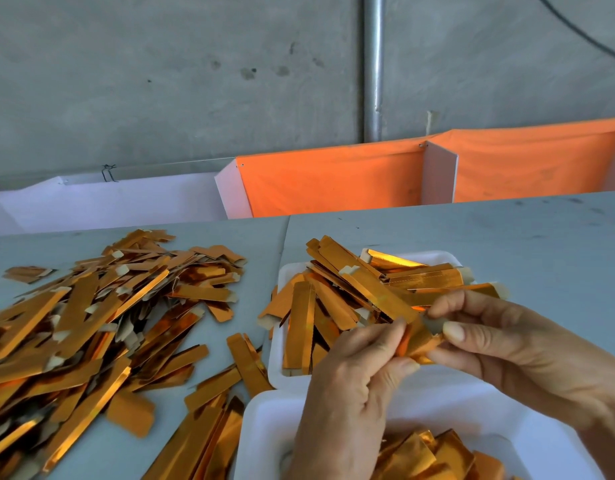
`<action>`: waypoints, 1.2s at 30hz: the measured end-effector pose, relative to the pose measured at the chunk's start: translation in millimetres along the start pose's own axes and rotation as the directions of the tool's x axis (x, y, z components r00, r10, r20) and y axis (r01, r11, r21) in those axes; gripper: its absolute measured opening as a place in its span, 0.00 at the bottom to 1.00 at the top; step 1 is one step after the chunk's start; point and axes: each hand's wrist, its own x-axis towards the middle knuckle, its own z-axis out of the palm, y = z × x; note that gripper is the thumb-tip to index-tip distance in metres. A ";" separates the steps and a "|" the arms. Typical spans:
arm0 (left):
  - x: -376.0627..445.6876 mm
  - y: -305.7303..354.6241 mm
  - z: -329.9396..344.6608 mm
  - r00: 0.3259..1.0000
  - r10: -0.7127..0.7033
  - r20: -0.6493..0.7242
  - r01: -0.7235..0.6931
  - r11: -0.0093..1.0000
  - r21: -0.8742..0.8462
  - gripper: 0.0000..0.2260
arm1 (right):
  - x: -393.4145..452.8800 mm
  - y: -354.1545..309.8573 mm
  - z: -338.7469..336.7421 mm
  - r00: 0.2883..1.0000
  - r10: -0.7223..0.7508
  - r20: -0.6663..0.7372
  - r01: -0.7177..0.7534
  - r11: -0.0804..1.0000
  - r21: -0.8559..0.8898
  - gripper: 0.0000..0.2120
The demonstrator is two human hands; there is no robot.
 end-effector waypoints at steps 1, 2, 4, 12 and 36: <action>0.1 0.0 -0.4 1.000 -0.008 -0.016 0.008 1.000 -0.020 0.19 | 0.2 0.2 1.0 1.000 0.000 0.010 -0.001 1.000 0.006 0.27; 0.2 -0.1 -0.9 0.999 -0.014 -0.031 0.013 0.999 -0.031 0.19 | 0.4 0.2 1.8 1.000 0.001 0.020 -0.001 1.000 0.008 0.26; 0.0 -1.4 -2.0 0.998 -0.022 -0.054 0.021 1.000 -0.021 0.19 | -0.1 0.5 3.2 1.000 0.002 0.025 -0.002 1.000 0.000 0.26; -2.2 0.0 0.1 0.995 0.092 -0.046 -0.083 0.981 0.177 0.21 | 0.5 1.5 15.0 0.996 -0.014 -0.083 0.005 0.994 -0.108 0.11; -2.9 3.5 -2.2 0.996 -0.054 -0.073 0.053 0.999 -0.012 0.13 | 4.6 7.2 18.0 0.998 0.011 -0.055 -0.021 0.980 -0.195 0.06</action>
